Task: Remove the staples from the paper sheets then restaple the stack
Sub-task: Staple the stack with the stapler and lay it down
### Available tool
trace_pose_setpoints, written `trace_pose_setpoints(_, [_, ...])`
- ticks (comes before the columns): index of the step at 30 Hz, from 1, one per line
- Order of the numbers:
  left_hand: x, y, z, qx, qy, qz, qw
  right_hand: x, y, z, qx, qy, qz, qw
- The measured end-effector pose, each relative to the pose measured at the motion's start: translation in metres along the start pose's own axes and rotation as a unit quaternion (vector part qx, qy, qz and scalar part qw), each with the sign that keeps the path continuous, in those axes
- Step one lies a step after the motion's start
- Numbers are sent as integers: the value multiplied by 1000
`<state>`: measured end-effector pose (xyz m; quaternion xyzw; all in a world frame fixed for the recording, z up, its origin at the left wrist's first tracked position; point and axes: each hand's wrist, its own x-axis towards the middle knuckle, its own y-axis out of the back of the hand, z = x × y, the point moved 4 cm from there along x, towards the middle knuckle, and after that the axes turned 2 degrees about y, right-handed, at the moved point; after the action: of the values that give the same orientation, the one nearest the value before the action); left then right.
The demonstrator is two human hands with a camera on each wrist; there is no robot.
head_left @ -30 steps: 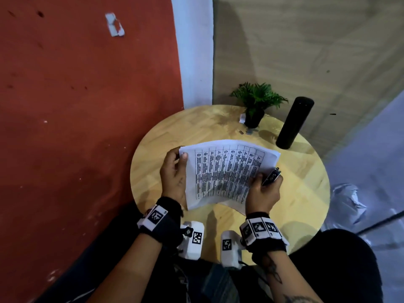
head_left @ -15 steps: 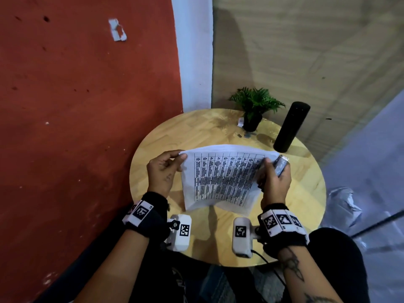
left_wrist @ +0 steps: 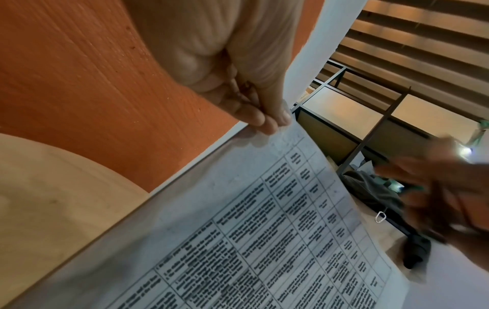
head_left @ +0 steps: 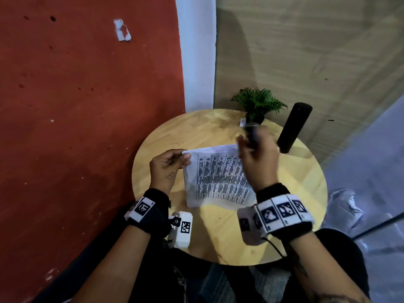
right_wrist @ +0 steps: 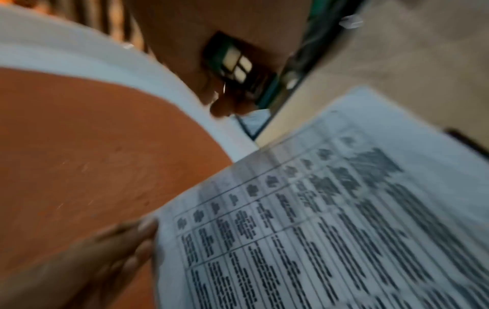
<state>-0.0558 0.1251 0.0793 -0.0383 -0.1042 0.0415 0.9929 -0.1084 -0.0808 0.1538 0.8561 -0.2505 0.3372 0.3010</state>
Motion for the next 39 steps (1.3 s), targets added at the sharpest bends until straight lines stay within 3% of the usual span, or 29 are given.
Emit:
trace_pose_setpoints(1, [0,0,1,3,0,-3,1000,4,-18,-10,-37,31,-104,993])
trace_pose_setpoints(3, [0,-1,4,7,-3,-11,1000,3,-50,-16,-159,64,-297,939])
trace_pose_setpoints(4, [0,-2,5,7,-5,-14,1000,1,-59,-17,-230,76,-355,903])
trace_pose_setpoints(6, [-1,-2,8,3,-7,-19,1000,-1,-64,-20,-314,101,-380,864])
trace_pose_setpoints(11, [-5,-1,10,12,-10,-39,999,-5,-63,-23,-314,113,-363,870])
trace_pose_setpoints(13, [-5,-1,11,19,-13,-43,999,-5,-61,-21,-267,110,-345,893])
trace_pose_setpoints(15, [-4,-1,12,26,-19,-44,999,-2,-52,-24,-100,66,-243,963])
trace_pose_setpoints(16, [-4,-2,13,26,-21,-44,998,0,-45,-26,9,21,-158,987])
trace_pose_setpoints(17, [-4,-2,13,24,-24,-44,998,0,-41,-31,108,-25,-69,991])
trace_pose_setpoints(19, [-4,-3,13,22,-30,-43,998,-2,-46,-39,242,-123,21,962])
trace_pose_setpoints(23, [-7,-5,13,26,-47,-50,997,-8,-71,-45,380,-266,65,883])
trace_pose_setpoints(25, [-7,-3,14,28,-52,-52,997,-10,-77,-44,369,-271,67,887])
trace_pose_setpoints(28, [-9,-2,14,35,-61,-56,996,-13,-82,-39,243,-192,66,949])
trace_pose_setpoints(31, [-10,-2,13,43,-70,-52,995,-15,-87,-39,127,-133,39,982])
trace_pose_setpoints(39, [-12,-2,13,51,-65,-33,996,-11,-78,-63,-9,42,76,996])
